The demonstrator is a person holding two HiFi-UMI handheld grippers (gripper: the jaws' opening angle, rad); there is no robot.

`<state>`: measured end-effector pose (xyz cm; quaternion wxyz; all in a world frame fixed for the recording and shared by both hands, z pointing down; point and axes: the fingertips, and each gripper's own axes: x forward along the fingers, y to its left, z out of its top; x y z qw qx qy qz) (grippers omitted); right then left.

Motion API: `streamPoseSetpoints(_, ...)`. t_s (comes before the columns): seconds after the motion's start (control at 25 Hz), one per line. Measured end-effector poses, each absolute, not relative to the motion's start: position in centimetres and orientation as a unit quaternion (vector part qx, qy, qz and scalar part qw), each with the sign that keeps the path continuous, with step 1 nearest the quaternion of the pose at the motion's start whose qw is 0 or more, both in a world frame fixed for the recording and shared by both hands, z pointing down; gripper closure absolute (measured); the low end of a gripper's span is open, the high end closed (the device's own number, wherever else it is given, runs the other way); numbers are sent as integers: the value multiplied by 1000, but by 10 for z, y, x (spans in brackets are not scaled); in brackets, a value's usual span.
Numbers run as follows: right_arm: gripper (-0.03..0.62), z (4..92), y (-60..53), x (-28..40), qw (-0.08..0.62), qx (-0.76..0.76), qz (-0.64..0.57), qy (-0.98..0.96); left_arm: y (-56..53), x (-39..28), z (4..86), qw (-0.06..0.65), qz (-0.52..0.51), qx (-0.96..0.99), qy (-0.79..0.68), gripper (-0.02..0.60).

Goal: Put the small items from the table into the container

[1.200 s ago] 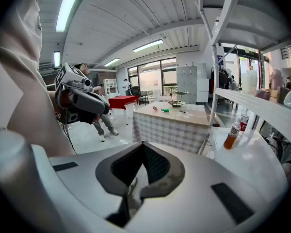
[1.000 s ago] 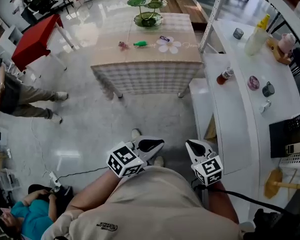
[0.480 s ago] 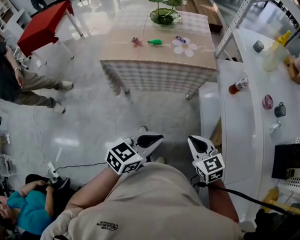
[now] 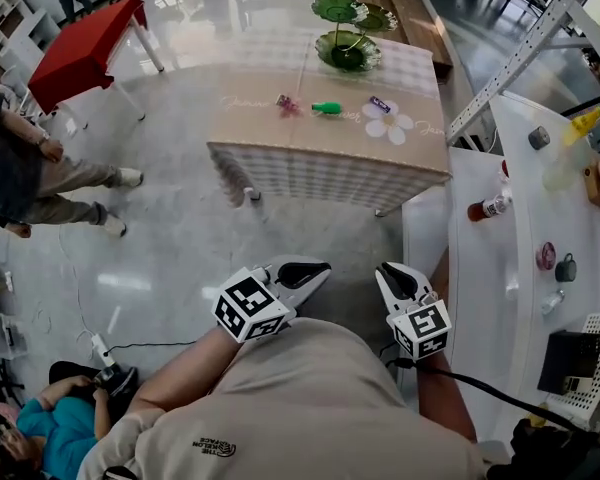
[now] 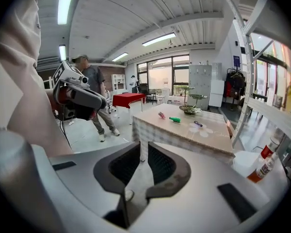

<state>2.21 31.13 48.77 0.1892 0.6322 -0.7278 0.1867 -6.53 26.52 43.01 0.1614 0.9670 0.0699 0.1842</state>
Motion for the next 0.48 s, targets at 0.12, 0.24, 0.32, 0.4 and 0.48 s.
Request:
streamPoseSetpoints(0.12, 519, 482, 277, 24, 192, 636, 189, -724, 236, -66, 428, 164, 188, 965, 76, 574)
streamPoseSetpoints(0.24, 495, 482, 242, 27, 202, 636, 190, -720, 202, -68, 427, 161, 188, 966, 79, 574)
streamPoseSetpoints(0.32, 494, 483, 220, 26, 207, 635, 190, -720, 183, -74, 428, 163, 189, 965, 82, 574)
streamPoseSetpoints(0.4, 494, 483, 199, 25, 212, 632, 188, -721, 165, -81, 433, 167, 194, 963, 82, 574)
streamPoseSetpoints(0.48, 494, 482, 180, 28, 217, 629, 186, -723, 150, -86, 435, 176, 193, 962, 77, 574)
